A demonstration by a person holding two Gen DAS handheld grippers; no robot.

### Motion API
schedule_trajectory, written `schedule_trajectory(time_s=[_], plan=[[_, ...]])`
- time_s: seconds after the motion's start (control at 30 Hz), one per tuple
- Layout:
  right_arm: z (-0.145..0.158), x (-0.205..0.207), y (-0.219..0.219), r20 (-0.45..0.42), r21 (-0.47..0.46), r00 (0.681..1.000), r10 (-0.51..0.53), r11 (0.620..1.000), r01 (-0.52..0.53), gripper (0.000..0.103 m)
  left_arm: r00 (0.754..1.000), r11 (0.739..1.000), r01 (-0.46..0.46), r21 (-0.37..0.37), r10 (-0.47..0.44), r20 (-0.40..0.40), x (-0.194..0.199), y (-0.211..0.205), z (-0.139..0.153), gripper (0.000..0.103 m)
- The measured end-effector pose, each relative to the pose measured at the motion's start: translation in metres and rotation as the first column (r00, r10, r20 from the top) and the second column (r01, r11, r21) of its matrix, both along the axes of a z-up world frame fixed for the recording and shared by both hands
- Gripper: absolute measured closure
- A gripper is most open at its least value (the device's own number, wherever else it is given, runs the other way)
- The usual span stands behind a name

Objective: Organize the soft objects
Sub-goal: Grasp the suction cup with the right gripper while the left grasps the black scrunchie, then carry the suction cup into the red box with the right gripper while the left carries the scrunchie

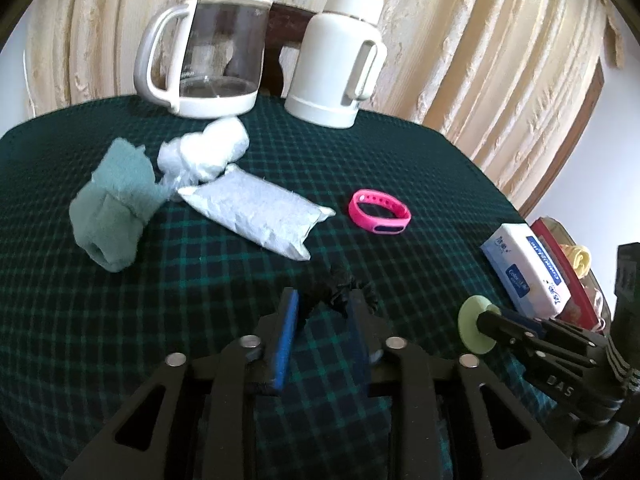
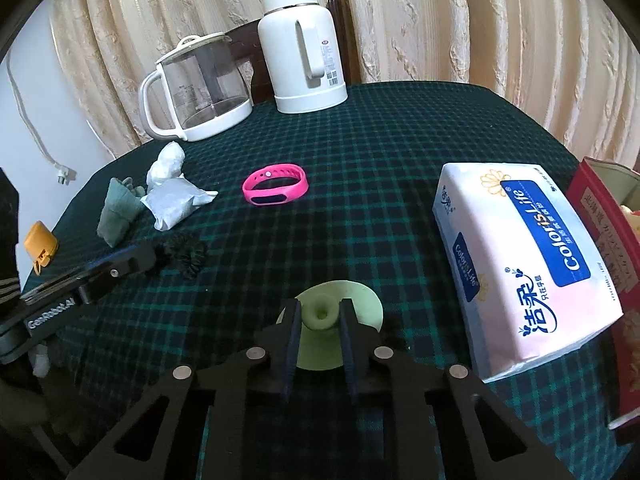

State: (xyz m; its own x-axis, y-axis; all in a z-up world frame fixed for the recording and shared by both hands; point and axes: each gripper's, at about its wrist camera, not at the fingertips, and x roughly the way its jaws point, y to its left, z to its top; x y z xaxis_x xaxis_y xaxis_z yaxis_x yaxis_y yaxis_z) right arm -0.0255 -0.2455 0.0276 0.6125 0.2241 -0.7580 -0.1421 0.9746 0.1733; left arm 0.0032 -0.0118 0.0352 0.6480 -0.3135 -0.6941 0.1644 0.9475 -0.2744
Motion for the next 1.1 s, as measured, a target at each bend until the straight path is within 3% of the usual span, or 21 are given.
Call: schedule_trajectory(time_s=[0.03,0.13,0.57,0.6,0.73,0.83,1.1], plan=[[0.001,-0.001,0.000,0.002,0.002,1.000,0.002,1.000,-0.002,0.083,1.000,1.000,-0.004,-0.002,0.004,-0.011,0.001,0.000,-0.002,0.054],[0.003,-0.003,-0.001,0.012,0.009,1.000,0.009,1.000,-0.009,0.083,1.000,1.000,-0.021,-0.007,0.021,-0.020,0.003,0.001,-0.005,0.038],[0.013,-0.014,-0.010,0.052,0.075,0.998,0.017,0.997,-0.021,0.083,0.997,0.999,-0.018,0.041,0.021,-0.070,0.017,-0.014,-0.014,0.031],[0.014,-0.015,-0.011,0.056,0.079,0.998,0.017,0.997,-0.022,0.083,0.998,0.999,-0.014,0.046,0.017,-0.064,0.018,-0.015,-0.014,0.034],[0.019,-0.018,-0.016,0.075,0.101,0.997,0.013,0.995,-0.020,0.083,0.999,0.995,-0.013,0.098,0.017,-0.041,0.019,-0.020,-0.015,0.074],[0.024,-0.022,-0.020,0.092,0.114,0.996,0.005,0.993,-0.015,0.083,0.999,0.997,0.003,0.075,0.000,-0.040,0.018,-0.021,-0.014,0.089],[0.039,-0.033,-0.036,0.144,0.142,0.989,-0.034,0.990,0.013,0.083,1.000,0.997,0.002,0.078,-0.002,0.002,0.005,-0.030,0.004,0.093]])
